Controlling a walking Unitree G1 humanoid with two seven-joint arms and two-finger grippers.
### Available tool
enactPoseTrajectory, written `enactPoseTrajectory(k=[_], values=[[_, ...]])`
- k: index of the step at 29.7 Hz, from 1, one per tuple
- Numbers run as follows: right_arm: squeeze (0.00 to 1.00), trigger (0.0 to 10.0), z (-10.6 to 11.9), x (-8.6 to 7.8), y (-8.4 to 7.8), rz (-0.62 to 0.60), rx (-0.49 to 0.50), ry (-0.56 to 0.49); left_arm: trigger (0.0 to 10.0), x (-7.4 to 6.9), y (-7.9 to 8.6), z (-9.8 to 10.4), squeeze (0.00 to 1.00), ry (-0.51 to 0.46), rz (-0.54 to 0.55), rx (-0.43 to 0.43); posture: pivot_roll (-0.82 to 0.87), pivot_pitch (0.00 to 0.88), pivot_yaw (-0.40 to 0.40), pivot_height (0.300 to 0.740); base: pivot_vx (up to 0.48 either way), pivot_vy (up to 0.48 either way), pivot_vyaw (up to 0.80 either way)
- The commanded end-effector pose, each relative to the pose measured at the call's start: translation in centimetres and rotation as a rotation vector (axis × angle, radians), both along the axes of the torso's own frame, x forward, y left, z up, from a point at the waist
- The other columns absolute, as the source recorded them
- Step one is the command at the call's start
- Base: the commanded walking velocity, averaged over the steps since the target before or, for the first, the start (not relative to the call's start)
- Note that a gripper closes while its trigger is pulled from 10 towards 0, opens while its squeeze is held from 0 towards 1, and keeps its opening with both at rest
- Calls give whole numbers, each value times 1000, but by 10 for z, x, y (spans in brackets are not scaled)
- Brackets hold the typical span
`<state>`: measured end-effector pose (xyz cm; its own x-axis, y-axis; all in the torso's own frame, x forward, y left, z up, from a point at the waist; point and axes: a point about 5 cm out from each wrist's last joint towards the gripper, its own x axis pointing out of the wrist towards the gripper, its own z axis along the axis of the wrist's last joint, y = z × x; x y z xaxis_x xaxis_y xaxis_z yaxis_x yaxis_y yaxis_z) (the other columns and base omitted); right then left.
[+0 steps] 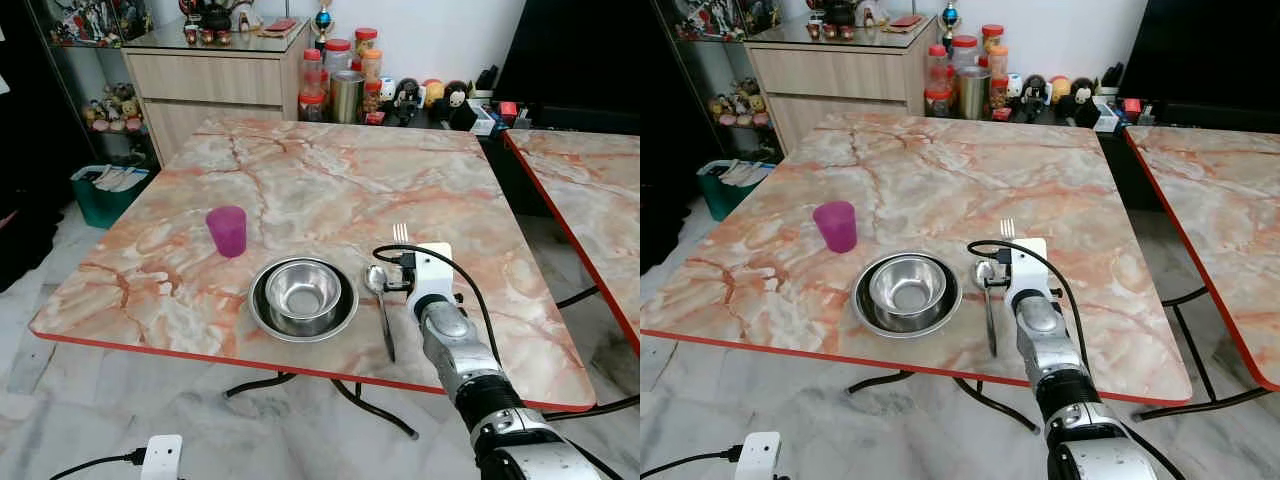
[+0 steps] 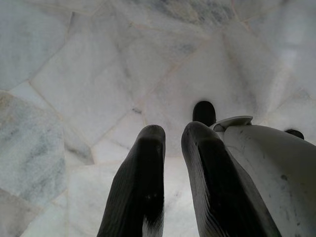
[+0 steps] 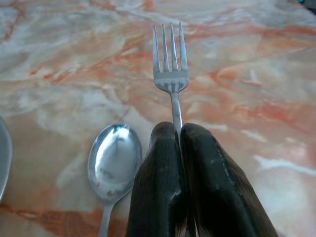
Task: Setting the table
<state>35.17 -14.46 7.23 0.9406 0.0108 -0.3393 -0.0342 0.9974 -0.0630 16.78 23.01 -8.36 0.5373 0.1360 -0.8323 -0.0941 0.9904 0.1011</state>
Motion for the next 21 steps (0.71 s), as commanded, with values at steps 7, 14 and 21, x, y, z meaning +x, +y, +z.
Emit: enactPoseTrajectory(k=[7,14,21], values=[[0,10000,0,-8,-11,-45,-21,-2,10000,-5,2,-2,0,20,-3,2,77,0,-9,740,0,0,0],[0,10000,-5,-20,-18,-62,-29,9,10000,-7,3,-2,0,28,-15,1,55,0,2,740,0,0,0],[0,10000,-15,-28,-10,-9,-20,56,10000,-7,3,-2,0,27,-31,6,58,0,4,740,0,0,0]])
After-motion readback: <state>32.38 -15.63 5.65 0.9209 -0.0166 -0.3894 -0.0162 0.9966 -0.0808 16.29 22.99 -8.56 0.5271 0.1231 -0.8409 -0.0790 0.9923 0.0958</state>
